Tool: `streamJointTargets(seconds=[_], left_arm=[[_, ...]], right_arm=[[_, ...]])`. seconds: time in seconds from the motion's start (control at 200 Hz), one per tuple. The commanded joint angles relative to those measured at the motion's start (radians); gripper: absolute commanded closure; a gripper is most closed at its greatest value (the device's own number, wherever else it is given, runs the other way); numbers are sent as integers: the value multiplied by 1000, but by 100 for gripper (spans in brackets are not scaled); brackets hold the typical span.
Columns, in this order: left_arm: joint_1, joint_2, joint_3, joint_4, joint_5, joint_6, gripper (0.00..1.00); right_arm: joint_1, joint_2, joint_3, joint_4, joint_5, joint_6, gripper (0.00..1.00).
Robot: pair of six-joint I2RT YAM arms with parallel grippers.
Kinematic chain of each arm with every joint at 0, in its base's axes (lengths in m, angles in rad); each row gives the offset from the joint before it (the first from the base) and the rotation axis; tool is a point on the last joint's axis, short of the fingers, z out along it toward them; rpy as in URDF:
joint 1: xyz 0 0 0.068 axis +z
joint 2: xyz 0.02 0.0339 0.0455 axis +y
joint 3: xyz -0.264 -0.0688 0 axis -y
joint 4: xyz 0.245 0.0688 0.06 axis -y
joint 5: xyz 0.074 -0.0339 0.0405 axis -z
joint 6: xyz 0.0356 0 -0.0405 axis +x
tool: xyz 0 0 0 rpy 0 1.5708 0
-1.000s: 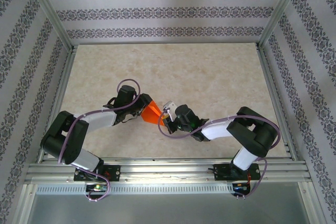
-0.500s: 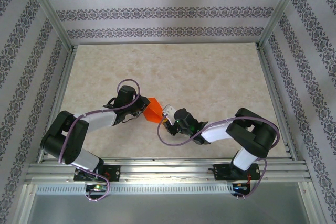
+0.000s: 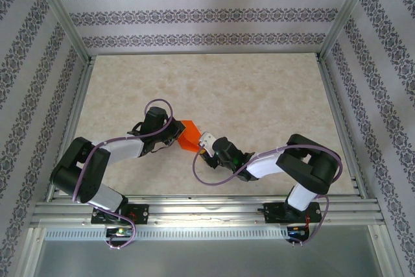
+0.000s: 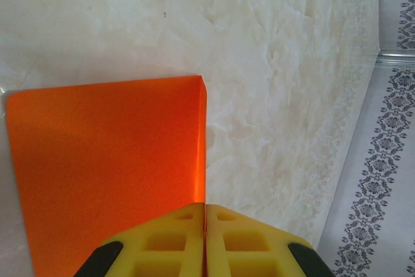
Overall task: Fold a paper plane with a square sheet of paper (pick it up from the middle)
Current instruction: Fourth fold the wing at the center of the table.
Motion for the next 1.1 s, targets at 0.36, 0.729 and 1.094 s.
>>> streamJointTargets(seconds=[0.36,0.729,1.094], left_arm=[[15,2,-4,37,17,-10,90],[16,-3,-5,34,11,-6,90],[16,-3,-12,36,9,-7,90]], right_arm=[[12,29,-2,38,49,-14,77],[13,9,-4,55,34,-2,78],[12,21,7,55,17,26,84]])
